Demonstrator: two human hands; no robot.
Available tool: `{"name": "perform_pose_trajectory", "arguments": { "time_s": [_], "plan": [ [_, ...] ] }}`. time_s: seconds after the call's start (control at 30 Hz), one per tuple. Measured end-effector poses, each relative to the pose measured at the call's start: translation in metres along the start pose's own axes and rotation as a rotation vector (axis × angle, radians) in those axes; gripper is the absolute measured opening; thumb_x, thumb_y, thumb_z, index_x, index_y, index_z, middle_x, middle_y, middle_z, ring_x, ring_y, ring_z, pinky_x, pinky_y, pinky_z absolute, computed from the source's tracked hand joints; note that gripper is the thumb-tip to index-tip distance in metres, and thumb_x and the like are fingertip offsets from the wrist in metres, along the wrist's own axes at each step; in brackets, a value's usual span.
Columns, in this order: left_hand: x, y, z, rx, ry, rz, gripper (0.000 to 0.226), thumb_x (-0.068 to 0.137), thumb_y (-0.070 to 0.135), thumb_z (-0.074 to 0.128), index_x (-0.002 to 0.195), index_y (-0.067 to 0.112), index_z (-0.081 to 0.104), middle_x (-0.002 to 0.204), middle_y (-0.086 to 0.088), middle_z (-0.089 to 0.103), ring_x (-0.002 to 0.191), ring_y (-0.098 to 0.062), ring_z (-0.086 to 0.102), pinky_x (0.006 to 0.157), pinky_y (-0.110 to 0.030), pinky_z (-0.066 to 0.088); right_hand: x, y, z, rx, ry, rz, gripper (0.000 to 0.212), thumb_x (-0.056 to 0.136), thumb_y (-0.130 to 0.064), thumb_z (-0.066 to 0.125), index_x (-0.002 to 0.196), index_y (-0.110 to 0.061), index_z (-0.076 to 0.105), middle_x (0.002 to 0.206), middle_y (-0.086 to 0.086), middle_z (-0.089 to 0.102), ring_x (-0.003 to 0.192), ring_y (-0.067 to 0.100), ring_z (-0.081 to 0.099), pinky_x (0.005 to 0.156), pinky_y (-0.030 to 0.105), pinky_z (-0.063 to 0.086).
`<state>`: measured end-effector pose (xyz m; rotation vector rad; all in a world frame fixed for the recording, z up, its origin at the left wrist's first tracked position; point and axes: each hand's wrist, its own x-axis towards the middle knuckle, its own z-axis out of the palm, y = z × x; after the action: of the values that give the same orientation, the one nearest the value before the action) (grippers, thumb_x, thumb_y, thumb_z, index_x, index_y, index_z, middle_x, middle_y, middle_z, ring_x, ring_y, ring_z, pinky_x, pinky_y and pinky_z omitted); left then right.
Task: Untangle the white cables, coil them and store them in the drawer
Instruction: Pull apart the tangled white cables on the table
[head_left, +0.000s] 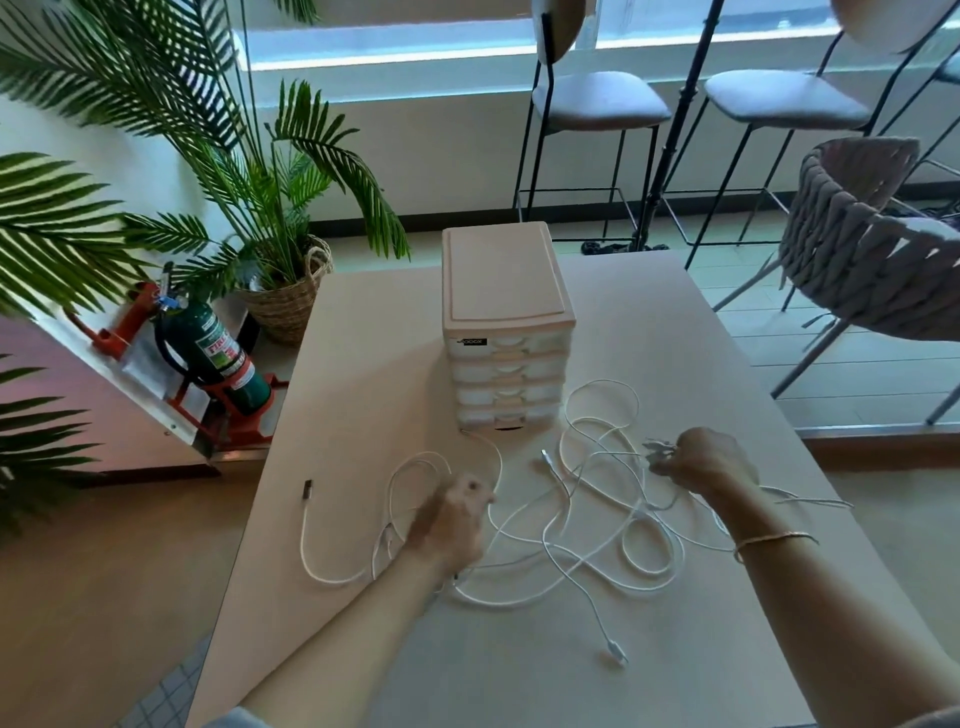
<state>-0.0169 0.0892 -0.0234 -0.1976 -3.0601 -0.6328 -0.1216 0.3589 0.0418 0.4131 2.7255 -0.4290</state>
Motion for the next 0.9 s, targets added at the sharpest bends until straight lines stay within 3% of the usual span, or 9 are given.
{"name": "perform_pose_trajectory", "arguments": {
  "time_s": [0.07, 0.1, 0.2, 0.33, 0.43, 0.5, 0.63, 0.8, 0.9],
  "plan": [
    [-0.001, 0.025, 0.011, -0.005, -0.163, 0.133, 0.034, 0.076, 0.013, 0.059, 0.107, 0.022, 0.069, 0.112, -0.002, 0.060, 0.104, -0.016, 0.057, 0.084, -0.023, 0.049, 0.001, -0.003, 0.003, 0.014, -0.001, -0.037, 0.031, 0.079, -0.037, 0.064, 0.095, -0.011, 0.066, 0.105, 0.015, 0.066, 0.100, 0.031, 0.060, 0.070, 0.027, 0.040],
    [-0.003, 0.036, 0.017, -0.002, -0.212, 0.228, 0.037, 0.070, 0.024, 0.070, 0.107, 0.029, 0.069, 0.111, 0.004, 0.061, 0.104, -0.012, 0.058, 0.083, -0.019, 0.048, 0.002, -0.004, 0.005, 0.026, -0.008, -0.068, 0.029, 0.081, -0.039, 0.062, 0.089, -0.011, 0.066, 0.102, 0.015, 0.066, 0.099, 0.031, 0.060, 0.068, 0.025, 0.039],
    [-0.010, 0.057, 0.041, 0.021, -0.483, 0.313, 0.046, 0.041, 0.054, 0.081, 0.085, 0.044, 0.070, 0.086, 0.021, 0.065, 0.083, -0.003, 0.064, 0.068, -0.011, 0.048, 0.002, -0.009, 0.008, 0.087, -0.089, -0.164, 0.037, 0.084, -0.043, 0.061, 0.062, -0.014, 0.053, 0.073, 0.011, 0.061, 0.080, 0.029, 0.059, 0.053, 0.027, 0.033],
    [-0.009, 0.054, 0.052, -0.052, -0.477, 0.241, 0.031, 0.036, 0.053, 0.086, 0.056, 0.038, 0.068, 0.059, 0.022, 0.061, 0.064, 0.000, 0.060, 0.055, -0.008, 0.045, 0.006, -0.007, 0.017, 0.267, -0.181, -0.180, 0.043, 0.083, -0.043, 0.063, 0.056, -0.012, 0.050, 0.051, 0.003, 0.042, 0.050, 0.018, 0.039, 0.049, 0.029, 0.023],
    [-0.005, 0.052, 0.037, -0.082, -0.361, 0.205, 0.010, 0.074, 0.027, 0.075, 0.083, 0.021, 0.074, 0.087, 0.001, 0.071, 0.085, -0.021, 0.064, 0.070, -0.024, 0.050, 0.011, 0.000, 0.018, 0.306, -0.202, -0.170, 0.041, 0.085, -0.041, 0.062, 0.058, -0.012, 0.050, 0.050, 0.003, 0.039, 0.046, 0.018, 0.035, 0.047, 0.026, 0.022],
    [-0.004, 0.049, 0.027, -0.151, -0.266, 0.069, 0.024, 0.088, 0.029, 0.055, 0.101, 0.016, 0.070, 0.103, -0.009, 0.068, 0.098, -0.026, 0.060, 0.083, -0.030, 0.048, 0.010, 0.002, 0.018, 0.333, -0.220, -0.171, 0.041, 0.085, -0.039, 0.063, 0.058, -0.012, 0.048, 0.050, 0.003, 0.038, 0.044, 0.017, 0.034, 0.045, 0.023, 0.022],
    [0.003, 0.059, 0.005, -0.374, -0.006, -0.078, 0.053, 0.076, 0.056, 0.042, 0.094, 0.017, 0.073, 0.089, -0.006, 0.073, 0.082, -0.019, 0.065, 0.076, -0.029, 0.050, 0.007, 0.000, 0.017, 0.457, -0.263, -0.212, 0.036, 0.083, -0.032, 0.067, 0.059, -0.013, 0.049, 0.048, 0.001, 0.036, 0.040, 0.014, 0.031, 0.041, 0.020, 0.022],
    [0.021, 0.078, -0.019, -0.258, 0.151, 0.005, 0.037, 0.078, 0.055, 0.040, 0.094, 0.032, 0.064, 0.083, 0.003, 0.070, 0.076, -0.020, 0.064, 0.068, -0.029, 0.052, -0.009, -0.025, 0.007, 0.601, -0.446, -0.349, 0.031, 0.085, -0.027, 0.066, 0.062, -0.014, 0.050, 0.040, -0.008, 0.024, 0.030, 0.004, 0.017, 0.035, 0.013, 0.013],
    [0.025, 0.078, -0.037, -0.193, 0.169, 0.001, 0.048, 0.074, 0.058, 0.036, 0.085, 0.028, 0.072, 0.080, 0.002, 0.069, 0.076, -0.022, 0.065, 0.066, -0.030, 0.053, -0.014, -0.033, 0.001, 0.568, -0.360, -0.347, 0.033, 0.087, -0.025, 0.063, 0.058, -0.017, 0.052, 0.043, -0.004, 0.024, 0.032, 0.005, 0.018, 0.035, 0.014, 0.014]
  ]
}}
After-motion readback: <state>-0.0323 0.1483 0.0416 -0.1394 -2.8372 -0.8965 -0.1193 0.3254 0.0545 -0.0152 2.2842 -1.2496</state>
